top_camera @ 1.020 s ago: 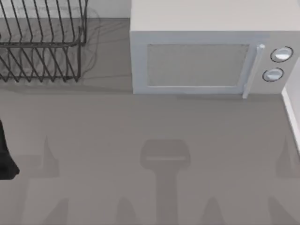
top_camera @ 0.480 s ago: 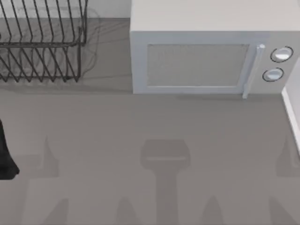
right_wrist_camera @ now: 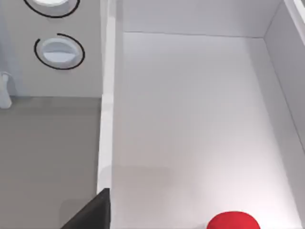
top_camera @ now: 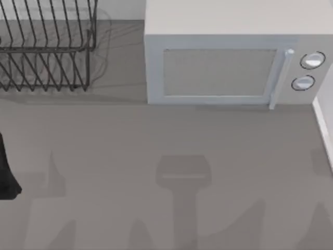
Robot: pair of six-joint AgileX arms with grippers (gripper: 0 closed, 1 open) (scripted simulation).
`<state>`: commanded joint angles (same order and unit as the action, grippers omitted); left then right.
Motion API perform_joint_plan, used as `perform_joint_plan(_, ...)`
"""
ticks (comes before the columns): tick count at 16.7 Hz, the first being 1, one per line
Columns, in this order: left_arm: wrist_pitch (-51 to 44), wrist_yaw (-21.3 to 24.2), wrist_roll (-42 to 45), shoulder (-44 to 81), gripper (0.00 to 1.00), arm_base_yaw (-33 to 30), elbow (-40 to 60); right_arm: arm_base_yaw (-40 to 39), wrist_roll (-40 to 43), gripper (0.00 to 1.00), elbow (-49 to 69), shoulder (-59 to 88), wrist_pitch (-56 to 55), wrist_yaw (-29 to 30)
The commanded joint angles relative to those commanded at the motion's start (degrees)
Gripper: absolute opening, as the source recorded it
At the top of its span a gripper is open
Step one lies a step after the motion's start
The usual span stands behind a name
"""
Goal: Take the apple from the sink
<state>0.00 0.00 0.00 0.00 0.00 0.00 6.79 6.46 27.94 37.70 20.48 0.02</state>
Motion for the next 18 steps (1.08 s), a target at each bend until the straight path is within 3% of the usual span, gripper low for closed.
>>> perform_joint_plan(11,0.00,0.00,0.00,0.00,1.00,0.00,0.00,9.63,9.17,1.00,39.64,60.80,29.05,0.03)
perform_joint_plan(18,0.00,0.00,0.00,0.00,1.00,0.00,0.00,11.60,11.04,1.00,47.73,72.51,34.98,0.04)
